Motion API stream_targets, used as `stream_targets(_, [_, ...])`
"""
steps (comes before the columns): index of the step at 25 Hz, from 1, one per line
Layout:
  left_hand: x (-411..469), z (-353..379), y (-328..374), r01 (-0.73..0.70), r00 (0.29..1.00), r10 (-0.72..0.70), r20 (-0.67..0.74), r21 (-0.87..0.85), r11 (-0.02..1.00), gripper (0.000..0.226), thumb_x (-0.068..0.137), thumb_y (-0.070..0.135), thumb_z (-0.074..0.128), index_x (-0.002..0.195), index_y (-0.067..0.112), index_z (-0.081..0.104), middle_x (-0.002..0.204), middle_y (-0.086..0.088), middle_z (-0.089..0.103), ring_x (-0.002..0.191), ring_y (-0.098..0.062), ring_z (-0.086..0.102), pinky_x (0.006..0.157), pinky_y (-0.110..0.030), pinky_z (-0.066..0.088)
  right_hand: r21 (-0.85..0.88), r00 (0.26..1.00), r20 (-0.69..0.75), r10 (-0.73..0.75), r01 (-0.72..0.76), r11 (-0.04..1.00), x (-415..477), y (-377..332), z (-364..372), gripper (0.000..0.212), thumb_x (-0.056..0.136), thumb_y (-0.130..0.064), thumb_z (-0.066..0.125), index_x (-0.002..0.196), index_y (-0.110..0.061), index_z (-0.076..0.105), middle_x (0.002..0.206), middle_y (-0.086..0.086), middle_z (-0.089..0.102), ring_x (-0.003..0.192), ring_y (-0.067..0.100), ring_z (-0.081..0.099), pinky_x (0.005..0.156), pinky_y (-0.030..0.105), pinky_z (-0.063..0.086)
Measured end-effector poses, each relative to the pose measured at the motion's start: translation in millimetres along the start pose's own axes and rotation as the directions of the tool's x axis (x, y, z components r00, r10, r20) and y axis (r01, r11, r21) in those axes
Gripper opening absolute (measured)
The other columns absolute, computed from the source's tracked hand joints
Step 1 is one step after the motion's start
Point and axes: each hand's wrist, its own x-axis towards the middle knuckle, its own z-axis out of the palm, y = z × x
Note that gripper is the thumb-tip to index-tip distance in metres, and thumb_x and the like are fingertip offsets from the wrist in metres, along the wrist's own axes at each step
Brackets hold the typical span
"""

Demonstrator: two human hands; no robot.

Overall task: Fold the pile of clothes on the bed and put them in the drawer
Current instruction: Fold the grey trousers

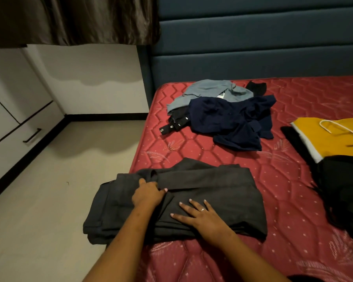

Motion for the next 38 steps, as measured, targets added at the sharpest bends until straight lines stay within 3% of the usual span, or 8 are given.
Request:
stream_targets(2, [-2,-12,-4,0.051,0.999,-0.051,-0.004,0.07,0.996,0.055,0.089,0.055,0.055,0.126,0.015,0.058,0.134,-0.013,0.047,0.117,-0.034,0.054,0.087,-0.038,0.046,0.008,0.999,0.017,0.036,-0.036,0.999,-1,2,2,0.089,0.1,-0.01,0.031,0.114,-0.069,-0.035,0.161,-0.009,-0.003,0.149,0.025,-0.002,0.115,0.054,0.001])
stream_targets(7, [6,-50,-54,0.069,0.991,-0.108,-0.074,-0.408,0.91,0.024,0.074,0.023,0.072,0.063,0.009,0.056,0.067,-0.01,0.061,0.071,-0.03,0.061,0.065,-0.035,0.048,0.052,0.996,0.032,0.079,-0.081,0.995,22,-25,-28,0.086,0.093,-0.001,0.04,0.147,-0.051,-0.005,0.162,-0.008,0.0,0.149,0.02,-0.001,0.116,0.054,0.005])
stream_targets(12, [6,-67,-90,0.159,0.976,-0.219,0.005,-0.702,0.694,0.034,0.07,0.013,0.079,0.056,0.015,0.048,0.059,-0.011,0.055,0.057,-0.023,0.054,0.061,-0.036,0.048,0.161,1.0,0.027,-0.011,0.007,0.987,58,-59,-29,0.08,0.092,0.001,0.039,0.152,-0.04,0.006,0.159,-0.006,0.019,0.145,0.019,0.021,0.116,0.048,0.019])
stream_targets(19, [-3,-75,-101,0.066,0.984,0.065,0.164,-0.683,0.728,0.052,0.078,-0.019,0.055,0.122,0.009,0.056,0.108,-0.01,0.062,0.095,-0.026,0.061,0.083,-0.034,0.051,0.372,0.997,0.077,-0.029,-0.002,0.928,42,-38,-28,0.08,0.083,0.006,0.046,0.151,-0.029,0.024,0.157,0.004,0.026,0.145,0.019,0.023,0.113,0.016,0.013])
stream_targets(23, [-1,-77,-89,-0.082,0.993,0.075,-0.088,-0.075,0.994,0.062,0.086,0.004,0.053,0.145,0.016,0.035,0.143,-0.009,0.041,0.124,-0.031,0.045,0.099,-0.039,0.041,0.605,0.962,-0.059,0.267,-0.179,0.776,35,-3,-42,0.071,0.089,-0.027,0.063,0.15,-0.03,0.027,0.154,-0.001,0.033,0.146,0.02,0.021,0.112,0.017,0.015])
stream_targets(26, [-25,-39,-36,-0.254,0.904,0.316,-0.287,0.233,0.939,0.067,0.09,0.02,0.049,0.15,0.026,0.022,0.156,-0.004,0.021,0.141,-0.028,0.023,0.111,-0.047,0.028,0.449,0.864,-0.112,0.49,-0.396,0.801,34,14,-40,0.069,0.092,-0.054,0.049,0.151,-0.038,0.017,0.16,-0.007,0.014,0.149,0.019,0.004,0.119,0.038,0.006])
stream_targets(32, [-41,43,-1,-0.475,0.873,0.419,0.25,0.24,0.847,0.079,0.083,0.068,0.051,0.144,0.058,0.001,0.159,0.006,-0.021,0.144,-0.031,-0.023,0.106,-0.072,-0.001,0.206,0.648,-0.076,0.758,-0.733,0.648,-18,63,19,0.076,0.08,-0.078,-0.004,0.149,-0.045,-0.007,0.161,-0.011,0.0,0.149,0.026,-0.002,0.117,0.051,0.002])
stream_targets(38, [-22,47,14,-0.438,0.863,0.347,0.368,0.2,0.877,0.109,0.062,0.081,0.06,0.143,0.059,-0.01,0.154,0.012,-0.032,0.137,-0.032,-0.037,0.097,-0.079,-0.01,0.323,0.435,-0.086,0.896,-0.839,0.438,-34,109,16,0.059,0.097,-0.057,0.024,0.152,-0.039,0.01,0.158,0.0,0.022,0.138,0.032,0.028,0.113,0.045,0.025])
